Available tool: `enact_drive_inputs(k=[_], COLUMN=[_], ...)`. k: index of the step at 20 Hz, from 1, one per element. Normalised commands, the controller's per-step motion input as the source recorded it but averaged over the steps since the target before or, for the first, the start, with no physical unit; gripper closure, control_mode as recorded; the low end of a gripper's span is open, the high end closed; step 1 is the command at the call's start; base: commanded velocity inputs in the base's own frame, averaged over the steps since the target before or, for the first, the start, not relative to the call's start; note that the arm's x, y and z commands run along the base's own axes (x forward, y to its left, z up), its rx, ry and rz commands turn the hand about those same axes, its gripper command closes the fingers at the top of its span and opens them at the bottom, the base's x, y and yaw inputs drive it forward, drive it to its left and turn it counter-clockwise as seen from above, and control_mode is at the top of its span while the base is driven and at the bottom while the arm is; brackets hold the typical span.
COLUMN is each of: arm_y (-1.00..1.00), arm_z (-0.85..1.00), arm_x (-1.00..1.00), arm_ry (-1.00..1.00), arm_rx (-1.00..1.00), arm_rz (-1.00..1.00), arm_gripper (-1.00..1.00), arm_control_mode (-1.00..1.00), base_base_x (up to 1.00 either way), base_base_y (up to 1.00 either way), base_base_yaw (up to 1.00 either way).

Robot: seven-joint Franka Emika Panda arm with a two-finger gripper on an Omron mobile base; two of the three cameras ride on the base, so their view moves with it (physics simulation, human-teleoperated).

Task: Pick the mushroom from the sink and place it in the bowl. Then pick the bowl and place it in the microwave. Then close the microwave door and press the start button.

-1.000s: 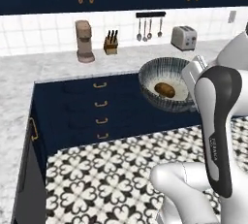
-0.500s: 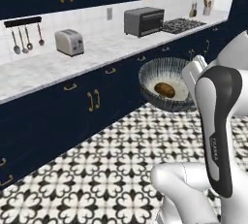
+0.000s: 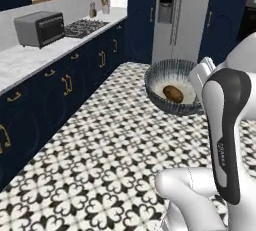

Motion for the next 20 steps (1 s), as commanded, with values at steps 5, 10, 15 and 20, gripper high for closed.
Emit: enact_drive_inputs(k=[5, 10, 15, 20], arm_y=[0.00, 0.00, 0.00, 0.00], arm_z=[0.00, 0.00, 0.00, 0.00], arm_x=[0.00, 0.00, 0.00, 0.00], arm_ry=[0.00, 0.00, 0.00, 0.00], arm_rx=[0.00, 0.00, 0.00, 0.00], arm_rz=[0.00, 0.00, 0.00, 0.00], arm_gripper=[1.00, 1.00, 1.00, 1.00], arm_control_mode=[1.00, 1.00, 1.00, 1.00], base_base_x=[0.77, 0.58, 0.40, 0.73], base_base_y=[-0.26, -0.46, -0.70, -0.85], base_base_yaw=[-0.54, -0.62, -0.65, -0.48])
